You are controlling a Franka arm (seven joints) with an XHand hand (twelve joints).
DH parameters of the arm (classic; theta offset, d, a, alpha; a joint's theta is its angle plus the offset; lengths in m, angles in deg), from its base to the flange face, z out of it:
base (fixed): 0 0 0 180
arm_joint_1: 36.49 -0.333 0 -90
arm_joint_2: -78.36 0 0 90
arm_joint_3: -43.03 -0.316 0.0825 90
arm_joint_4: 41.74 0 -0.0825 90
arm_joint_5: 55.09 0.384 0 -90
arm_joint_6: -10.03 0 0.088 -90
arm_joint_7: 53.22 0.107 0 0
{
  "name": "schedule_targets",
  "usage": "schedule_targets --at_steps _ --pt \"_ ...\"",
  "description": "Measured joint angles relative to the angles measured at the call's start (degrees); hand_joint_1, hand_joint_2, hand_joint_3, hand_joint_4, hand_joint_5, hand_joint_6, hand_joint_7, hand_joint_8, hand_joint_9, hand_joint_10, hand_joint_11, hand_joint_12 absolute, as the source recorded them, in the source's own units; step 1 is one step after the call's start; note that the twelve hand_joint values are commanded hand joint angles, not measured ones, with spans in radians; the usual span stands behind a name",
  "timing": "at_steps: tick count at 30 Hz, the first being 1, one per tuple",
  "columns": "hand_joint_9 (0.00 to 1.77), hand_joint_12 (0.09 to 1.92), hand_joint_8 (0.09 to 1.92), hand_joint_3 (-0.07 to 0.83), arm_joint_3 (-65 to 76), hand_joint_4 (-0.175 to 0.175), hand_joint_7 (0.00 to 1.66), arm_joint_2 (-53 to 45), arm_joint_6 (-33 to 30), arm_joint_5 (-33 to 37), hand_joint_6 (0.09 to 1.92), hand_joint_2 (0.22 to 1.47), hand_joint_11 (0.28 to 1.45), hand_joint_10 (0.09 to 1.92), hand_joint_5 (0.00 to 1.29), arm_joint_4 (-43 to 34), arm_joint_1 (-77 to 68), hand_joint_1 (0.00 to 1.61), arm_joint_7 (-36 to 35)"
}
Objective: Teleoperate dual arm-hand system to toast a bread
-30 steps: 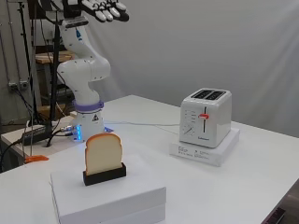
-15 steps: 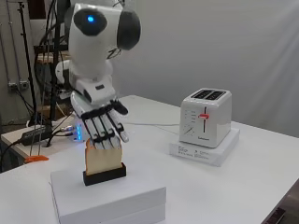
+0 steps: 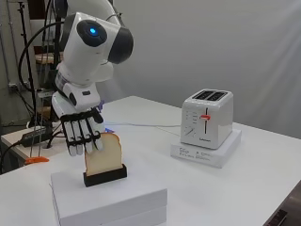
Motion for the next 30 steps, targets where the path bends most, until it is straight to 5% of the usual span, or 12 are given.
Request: schedule_targets --at_steps 7,9,10,11,13,19,21,23,27,30 --pt "0.51 0.09 0.09 0.009 -0.75 0.063 0.32 -0.47 -3.77 0.29 0.09 0.9 0.5 0.09 0.21 1.26 0.54 0.37 0.41" --pt "0.6 0.09 0.09 0.015 -1.4 0.086 0.45 -1.59 -3.34 2.35 0.09 0.97 0.52 0.09 0.35 -0.49 1.19 0.53 -0.71" --pt "0.87 0.11 0.35 0.012 -1.8 0.052 0.69 -2.2 -2.18 3.63 0.4 1.04 0.66 0.12 0.56 -1.83 1.49 0.79 -1.31" --pt "1.08 0.38 0.66 0.004 -2.13 -0.035 0.86 -2.66 -0.66 4.79 0.72 1.09 0.73 0.33 0.68 -3.27 1.73 1.0 -1.89" --pt "1.23 0.8 0.98 0.001 -2.59 -0.131 0.99 -2.87 2.26 7.22 1.09 1.15 0.69 0.56 0.72 -5.6 2.7 1.17 -3.01" --pt "1.19 0.84 1.24 0.001 -3.33 -0.175 0.93 -6.22 3.5 11.79 1.39 1.24 0.63 0.58 0.6 -10.84 5.73 1.2 -4.16" --pt "0.83 0.42 0.54 -0.006 -3.4 -0.055 0.61 -6.15 3.02 12.23 0.62 1.21 0.55 0.28 0.34 -12.05 5.98 0.77 -4.49" --pt "0.39 0.12 0.14 -0.011 -3.63 0.003 0.24 -5.71 3.37 13.1 0.17 1.07 0.42 0.09 0.11 -12.13 6.42 0.54 -4.9" --pt "0.17 0.09 0.09 -0.019 -4.37 0.073 0.02 -7.8 8.5 15.49 0.09 0.8 0.39 0.09 0.01 -13.93 7.73 0.58 -2.47" --pt "0.41 0.09 0.09 0.005 -4.6 0.085 0.27 -8.8 10.09 16.57 0.09 0.91 0.44 0.09 0.2 -18.06 7.94 0.64 0.67"
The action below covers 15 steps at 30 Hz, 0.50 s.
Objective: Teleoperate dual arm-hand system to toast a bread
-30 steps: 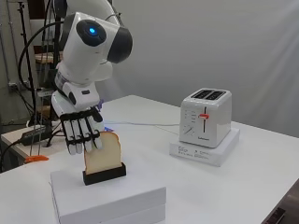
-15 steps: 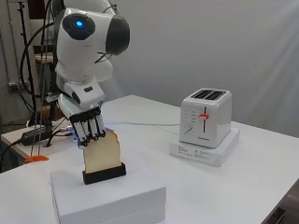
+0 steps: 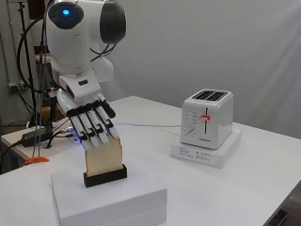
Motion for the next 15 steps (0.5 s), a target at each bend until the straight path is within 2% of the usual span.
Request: schedule_targets --at_steps 4,10,11,12,13,14,15 --pt "0.42 0.09 0.09 0.003 -0.32 0.079 0.26 1.0 -1.97 -1.74 0.09 0.94 0.43 0.09 0.16 -0.38 -0.26 0.62 -0.5" --pt "0.37 0.09 0.09 0.004 -0.8 0.089 0.22 2.96 -5.26 -3.5 0.09 0.95 0.42 0.09 0.14 12.43 -0.28 0.61 -1.35" --pt "0.69 0.1 0.36 0.007 -0.87 0.043 0.51 3.41 -6.51 -3.8 0.44 1.03 0.58 0.12 0.37 14.51 -0.21 0.82 -1.69" --pt "0.97 0.44 0.7 0.002 -0.91 -0.037 0.74 3.71 -7.51 -4.0 0.78 1.09 0.68 0.35 0.54 15.48 -0.15 1.0 -1.96" --pt "1.11 0.68 0.92 0.001 -0.91 -0.092 0.87 4.11 -8.6 -4.03 1.01 1.14 0.69 0.49 0.63 16.23 0.01 1.11 -2.34" --pt "1.17 0.81 1.03 0.001 -0.91 -0.125 0.93 4.53 -10.06 -3.78 1.14 1.17 0.66 0.56 0.66 16.8 0.3 1.17 -3.03" --pt "1.19 0.86 1.09 0.0 -0.86 -0.143 0.96 4.85 -11.64 -3.39 1.23 1.18 0.65 0.57 0.67 17.21 0.78 1.19 -3.89"
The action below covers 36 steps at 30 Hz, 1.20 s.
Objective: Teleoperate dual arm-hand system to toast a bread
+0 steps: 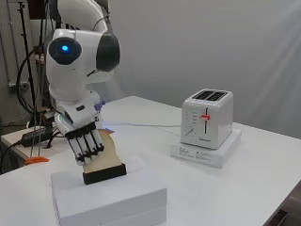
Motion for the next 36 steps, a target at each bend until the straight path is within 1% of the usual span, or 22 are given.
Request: schedule_targets --at_steps 1,3,6,9,12,15,18,21,22,25,27,28,31,34,35,36 --pt "1.21 0.87 1.11 0.0 0.07 -0.153 0.98 0.25 -1.23 0.13 1.27 1.19 0.64 0.54 0.67 0.39 0.35 1.2 -0.6" --pt "1.23 0.87 1.12 0.0 0.17 -0.166 0.99 0.59 -1.89 -1.05 1.3 1.2 0.63 0.5 0.67 0.86 0.25 1.22 -0.56" --pt "1.25 0.91 1.14 0.0 0.13 -0.175 0.99 1.18 -0.4 -2.57 1.31 1.2 0.63 0.48 0.66 -0.7 0.15 1.22 -0.26" --pt "1.26 0.91 1.15 0.001 -0.5 -0.175 0.98 4.52 1.73 -0.86 1.32 1.21 0.64 0.48 0.65 -4.48 -0.57 1.22 -0.3" --pt "1.25 0.9 1.16 0.001 -0.96 -0.167 0.97 9.89 3.73 3.06 1.33 1.21 0.64 0.48 0.65 -6.97 -1.87 1.21 -1.21" --pt "1.2 0.82 1.2 -0.001 2.34 -0.163 0.95 15.63 4.66 5.17 1.34 1.22 0.64 0.58 0.64 -6.39 -7.05 1.21 0.59" --pt "1.17 0.76 1.21 -0.001 10.39 -0.166 0.95 18.83 4.75 4.53 1.33 1.22 0.65 0.64 0.64 -4.99 -16.86 1.21 0.38" --pt "1.16 0.71 1.21 0.0 21.12 -0.174 0.95 19.74 5.06 5.5 1.32 1.22 0.65 0.66 0.64 -3.97 -30.25 1.21 -0.18" --pt "1.17 0.63 1.18 0.001 24.79 -0.167 0.96 20.35 5.02 5.58 1.33 1.21 0.66 0.57 0.64 -3.54 -35.88 1.21 0.38" --pt "1.27 0.36 1.1 0.001 34.01 -0.155 0.99 22.51 4.24 5.64 1.35 1.2 0.72 0.23 0.66 -2.1 -55.32 1.21 1.1" --pt "1.31 0.27 1.08 -0.002 36.51 -0.155 1.0 23.0 3.45 6.07 1.34 1.2 0.76 0.11 0.66 -0.94 -68.1 1.21 0.67" --pt "1.31 0.24 1.05 -0.002 36.47 -0.162 1.01 23.25 3.03 6.27 1.35 1.2 0.76 0.09 0.66 -0.34 -73.87 1.22 0.47" --pt "1.33 0.2 1.01 -0.001 33.25 -0.174 1.03 23.68 1.35 6.55 1.35 1.19 0.76 0.09 0.65 1.38 -86.91 1.22 0.16" --pt "1.36 0.2 1.0 -0.001 30.59 -0.175 1.04 25.51 1.66 3.83 1.33 1.19 0.79 0.09 0.66 1.15 -93.02 1.22 2.73" --pt "1.38 0.27 1.0 -0.001 30.37 -0.175 1.05 26.96 1.97 2.75 1.31 1.18 0.79 0.09 0.67 0.74 -94.46 1.23 3.75" --pt "1.41 0.38 1.0 0.0 30.31 -0.175 1.05 28.78 2.41 2.0 1.29 1.18 0.78 0.09 0.69 0.21 -95.45 1.23 4.49"
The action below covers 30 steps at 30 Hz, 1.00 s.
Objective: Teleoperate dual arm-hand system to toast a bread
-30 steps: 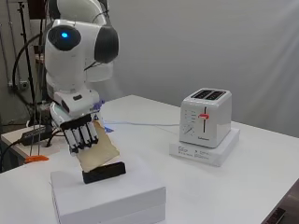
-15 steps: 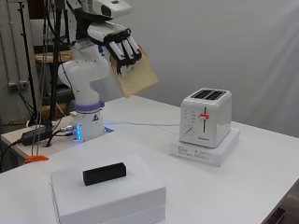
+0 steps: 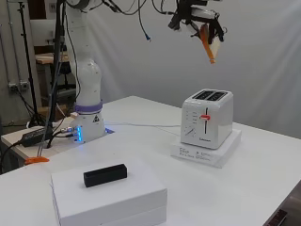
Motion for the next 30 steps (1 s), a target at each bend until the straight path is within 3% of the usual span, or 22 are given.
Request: schedule_targets --at_steps 2,6,13,17,22,25,30 --pt "1.43 0.58 1.0 0.0 -0.56 -0.172 1.05 3.36 1.38 0.94 1.31 1.18 0.73 0.09 0.69 -1.22 0.66 1.23 0.79" --pt "1.43 0.67 0.99 0.001 -5.88 -0.168 1.04 3.16 4.61 7.44 1.35 1.18 0.68 0.09 0.67 -4.05 12.57 1.23 1.87" --pt "1.44 0.67 1.0 0.0 -17.83 -0.171 1.04 -20.23 10.04 19.74 1.33 1.18 0.68 0.09 0.68 -7.96 43.19 1.23 4.45" --pt "1.46 0.77 1.04 0.0 -22.46 -0.175 1.02 -25.11 11.85 23.9 1.33 1.19 0.69 0.09 0.67 -9.52 50.61 1.23 5.22" --pt "1.42 0.78 1.03 0.0 -26.93 -0.175 1.03 -23.86 10.16 22.15 1.34 1.19 0.65 0.09 0.66 -8.26 49.96 1.23 0.39" --pt "1.42 0.65 1.03 0.0 -30.12 -0.175 1.03 -22.67 7.56 18.12 1.34 1.19 0.66 0.09 0.66 -7.23 49.85 1.22 -5.93" --pt "1.45 0.53 0.98 -0.001 -34.41 -0.175 1.06 -19.03 -2.87 11.6 1.28 1.17 0.69 0.09 0.69 -1.01 50.34 1.23 -14.43"
